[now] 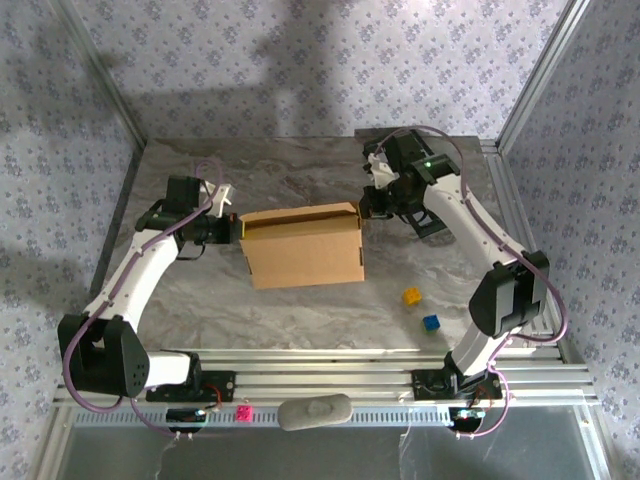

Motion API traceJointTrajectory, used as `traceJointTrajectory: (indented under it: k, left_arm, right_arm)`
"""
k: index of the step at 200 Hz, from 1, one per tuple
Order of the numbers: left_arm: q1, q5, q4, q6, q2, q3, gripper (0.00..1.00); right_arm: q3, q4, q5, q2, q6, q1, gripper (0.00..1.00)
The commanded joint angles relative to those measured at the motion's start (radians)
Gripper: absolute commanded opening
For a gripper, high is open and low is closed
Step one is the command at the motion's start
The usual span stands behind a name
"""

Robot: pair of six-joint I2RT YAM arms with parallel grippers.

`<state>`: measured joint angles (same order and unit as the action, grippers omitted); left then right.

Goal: Fold the paper box

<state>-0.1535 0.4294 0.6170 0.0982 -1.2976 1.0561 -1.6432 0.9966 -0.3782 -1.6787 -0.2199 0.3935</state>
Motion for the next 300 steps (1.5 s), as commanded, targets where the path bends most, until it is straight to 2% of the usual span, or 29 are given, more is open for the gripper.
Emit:
traceJointTrajectory:
  k: [1, 100, 187, 219, 300]
  left_arm:
    - [-0.010, 0.012, 0.015, 0.001, 0.018, 0.042, 0.00]
    - [-0.018, 0.011, 0.008, 0.015, 0.011, 0.061, 0.00]
    - [-0.021, 0.006, 0.003, 0.023, 0.005, 0.060, 0.00]
    - [-0.024, -0.001, -0.008, 0.036, 0.002, 0.049, 0.00]
    - [-0.049, -0.076, -0.081, 0.124, 0.010, 0.001, 0.00]
  right_arm:
    - [-0.044, 0.086, -0.007, -0.022, -0.115, 0.004, 0.00]
    - [-0.142, 0.165, -0.015, -0.086, -0.311, 0.016, 0.00]
    - [-0.116, 0.143, 0.010, -0.083, -0.353, 0.038, 0.00]
    - [-0.058, 0.090, 0.043, -0.061, -0.356, 0.057, 0.00]
    - [0.190, -0.154, 0.216, 0.115, -0.364, 0.118, 0.00]
